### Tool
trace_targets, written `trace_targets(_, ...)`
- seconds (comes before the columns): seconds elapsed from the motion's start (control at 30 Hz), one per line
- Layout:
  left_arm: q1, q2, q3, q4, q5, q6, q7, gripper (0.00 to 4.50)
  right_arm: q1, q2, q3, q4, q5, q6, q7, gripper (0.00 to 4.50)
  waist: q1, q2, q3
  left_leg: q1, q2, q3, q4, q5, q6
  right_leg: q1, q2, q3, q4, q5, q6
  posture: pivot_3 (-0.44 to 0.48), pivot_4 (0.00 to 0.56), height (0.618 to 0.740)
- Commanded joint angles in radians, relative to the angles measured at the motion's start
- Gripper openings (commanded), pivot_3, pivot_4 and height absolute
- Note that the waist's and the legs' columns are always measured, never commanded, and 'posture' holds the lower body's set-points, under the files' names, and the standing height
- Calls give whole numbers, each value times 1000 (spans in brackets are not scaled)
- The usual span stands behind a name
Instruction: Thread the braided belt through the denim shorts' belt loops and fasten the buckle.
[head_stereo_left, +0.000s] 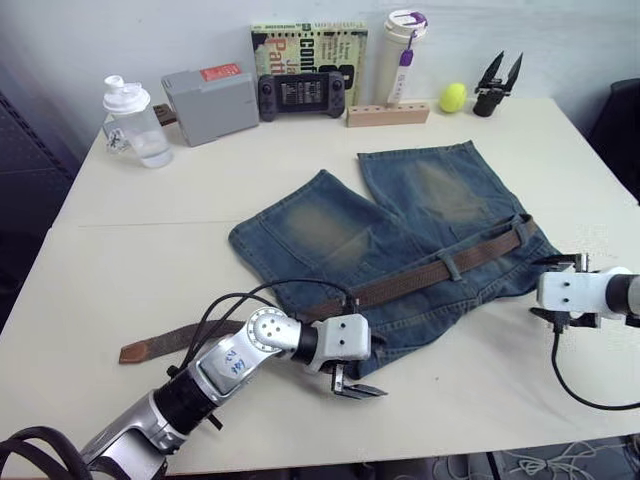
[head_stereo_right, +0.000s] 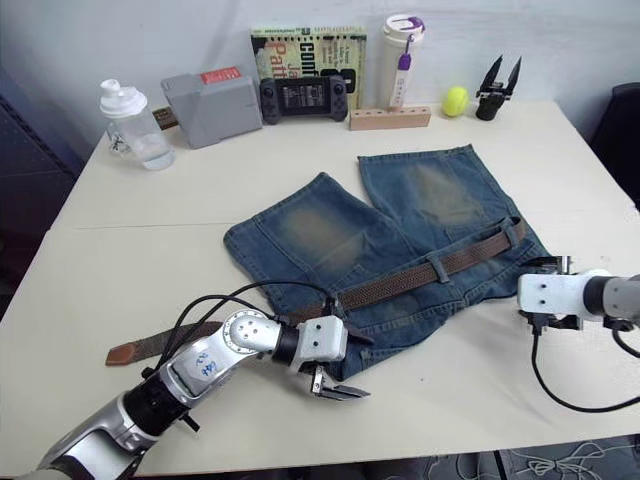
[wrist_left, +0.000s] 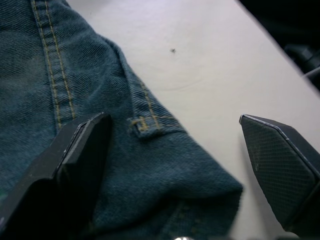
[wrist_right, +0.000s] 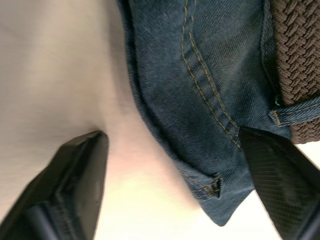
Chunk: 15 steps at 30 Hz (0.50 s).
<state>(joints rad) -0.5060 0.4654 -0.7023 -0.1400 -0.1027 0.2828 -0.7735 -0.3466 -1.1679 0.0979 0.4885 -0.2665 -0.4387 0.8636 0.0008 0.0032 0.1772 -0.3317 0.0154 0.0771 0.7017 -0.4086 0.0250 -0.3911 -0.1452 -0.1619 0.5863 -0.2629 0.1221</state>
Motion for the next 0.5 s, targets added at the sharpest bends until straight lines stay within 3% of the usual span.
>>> trace_targets(0.03,8,-8,11,40,113,-21,46,2822,-22,53,55,59,-49,-28,-17,2716,-4,-4,-2,0,1,-3,0,0,0,0,0,0,0,0,0,0,150,726)
trace_targets(0.17,51,-2,51,32,160,-13,79,952,-55,86,72,93,-69,-33,-16,671,-6,-6,-4,4,4,-7,0,0,0,4,0,0,-1,0,0,0,150,726)
trace_targets(0.23,71,1,76,14,160,-7,81,350,-62,99,69,93,-60,-29,-10,2,-8,-6,-3,10,5,-7,-2,0,0,8,0,1,-2,0,0,0,150,726)
trace_targets(0.4,171,94,212,-10,92,-9,33,210,-21,144,31,-53,55,50,60,0,-29,-5,-3,14,9,-12,-2,-1,-2,14,0,3,-2,-2,-4,0,150,726)
trace_targets(0.5,171,179,268,112,155,-151,49,210,40,177,12,-240,157,170,121,0,-30,-5,-3,14,13,-12,-2,-3,-5,14,3,2,-1,-4,-7,0,150,726)
